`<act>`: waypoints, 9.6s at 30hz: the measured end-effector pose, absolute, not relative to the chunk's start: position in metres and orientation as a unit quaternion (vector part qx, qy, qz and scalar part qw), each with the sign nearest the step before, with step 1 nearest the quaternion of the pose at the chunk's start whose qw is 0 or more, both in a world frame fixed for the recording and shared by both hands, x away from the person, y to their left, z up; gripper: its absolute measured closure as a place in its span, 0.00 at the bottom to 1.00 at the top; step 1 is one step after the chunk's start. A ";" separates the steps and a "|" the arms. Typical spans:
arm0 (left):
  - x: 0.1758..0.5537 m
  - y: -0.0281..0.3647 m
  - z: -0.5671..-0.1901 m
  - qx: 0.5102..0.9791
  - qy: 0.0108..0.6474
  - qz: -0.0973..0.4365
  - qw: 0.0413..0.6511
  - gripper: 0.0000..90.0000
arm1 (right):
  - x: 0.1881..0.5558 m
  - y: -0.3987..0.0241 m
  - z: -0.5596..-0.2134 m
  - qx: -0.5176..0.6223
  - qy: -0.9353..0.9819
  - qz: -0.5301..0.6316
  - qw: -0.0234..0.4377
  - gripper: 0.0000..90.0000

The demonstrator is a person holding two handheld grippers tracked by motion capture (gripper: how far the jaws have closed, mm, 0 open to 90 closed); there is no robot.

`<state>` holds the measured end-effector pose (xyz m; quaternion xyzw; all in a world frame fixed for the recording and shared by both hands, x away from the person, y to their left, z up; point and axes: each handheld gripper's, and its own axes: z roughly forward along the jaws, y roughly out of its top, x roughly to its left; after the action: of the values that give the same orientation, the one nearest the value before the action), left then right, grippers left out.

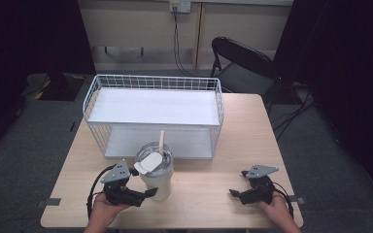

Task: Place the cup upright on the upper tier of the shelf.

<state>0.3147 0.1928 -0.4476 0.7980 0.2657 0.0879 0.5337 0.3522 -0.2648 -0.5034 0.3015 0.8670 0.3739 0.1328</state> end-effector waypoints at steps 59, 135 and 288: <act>0.322 0.168 -0.452 0.741 0.223 0.154 0.614 0.08 | 0.352 -0.265 -0.503 0.301 0.867 0.374 0.133 0.12; 0.358 0.200 -0.292 0.731 0.266 0.151 0.610 0.08 | 0.352 -0.265 -0.503 0.301 0.867 0.374 0.133 0.12; 0.468 0.183 -0.264 0.684 0.342 0.257 0.591 0.08 | 0.351 -0.265 -0.503 0.303 0.866 0.374 0.134 0.12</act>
<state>0.4677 0.1827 -0.2637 0.6838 0.3424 0.2567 0.5910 0.3513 -0.2649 -0.5034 0.3031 0.8661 0.3742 0.1341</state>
